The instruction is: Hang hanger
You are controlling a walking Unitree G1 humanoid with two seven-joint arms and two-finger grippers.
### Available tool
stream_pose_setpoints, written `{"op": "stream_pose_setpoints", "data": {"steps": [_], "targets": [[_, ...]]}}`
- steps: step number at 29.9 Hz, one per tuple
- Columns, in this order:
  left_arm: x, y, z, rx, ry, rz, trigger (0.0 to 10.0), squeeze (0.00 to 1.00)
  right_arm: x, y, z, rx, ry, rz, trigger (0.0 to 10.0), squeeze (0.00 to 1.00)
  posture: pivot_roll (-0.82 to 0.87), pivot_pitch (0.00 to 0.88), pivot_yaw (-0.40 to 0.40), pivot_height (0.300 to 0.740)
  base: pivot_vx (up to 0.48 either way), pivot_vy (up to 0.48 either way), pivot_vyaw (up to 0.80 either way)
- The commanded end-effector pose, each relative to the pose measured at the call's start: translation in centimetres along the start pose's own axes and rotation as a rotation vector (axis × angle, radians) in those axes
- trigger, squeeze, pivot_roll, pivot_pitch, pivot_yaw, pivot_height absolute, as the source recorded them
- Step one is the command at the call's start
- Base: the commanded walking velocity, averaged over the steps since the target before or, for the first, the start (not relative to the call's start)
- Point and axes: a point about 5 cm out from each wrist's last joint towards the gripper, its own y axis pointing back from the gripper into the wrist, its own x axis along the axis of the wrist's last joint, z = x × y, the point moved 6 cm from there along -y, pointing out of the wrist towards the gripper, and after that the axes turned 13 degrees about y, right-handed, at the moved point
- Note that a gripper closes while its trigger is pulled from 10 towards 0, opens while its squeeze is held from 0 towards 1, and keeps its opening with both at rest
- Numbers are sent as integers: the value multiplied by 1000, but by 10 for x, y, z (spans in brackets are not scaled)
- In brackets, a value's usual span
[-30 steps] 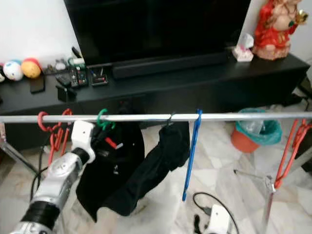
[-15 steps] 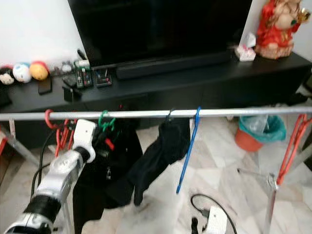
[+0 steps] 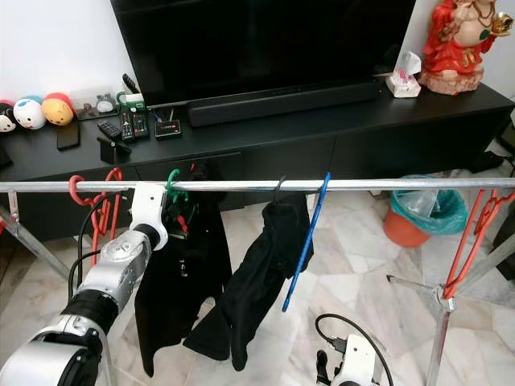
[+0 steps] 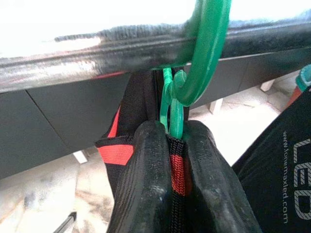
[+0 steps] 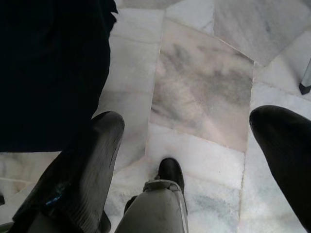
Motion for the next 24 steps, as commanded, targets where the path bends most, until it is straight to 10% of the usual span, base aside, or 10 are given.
{"op": "stream_pose_setpoints", "data": {"steps": [1,8,10,24], "targets": [[4,-5,1,17,-32,0,10000,0,3,0,-2,9,15,14,10000,0,-56,0,-2,740,0,0,0],[-16,-2,-6,57,-28,-73,10000,0,5,-1,-2,9,19,20,10000,0,-60,0,-6,740,0,0,0],[-17,-1,-7,59,-7,-67,10000,1000,6,-1,-2,8,19,23,10000,0,-57,0,-7,740,0,0,0],[5,1,-19,81,40,37,10000,1000,13,-2,-9,11,17,40,10000,0,-51,0,-3,740,0,0,0]]}}
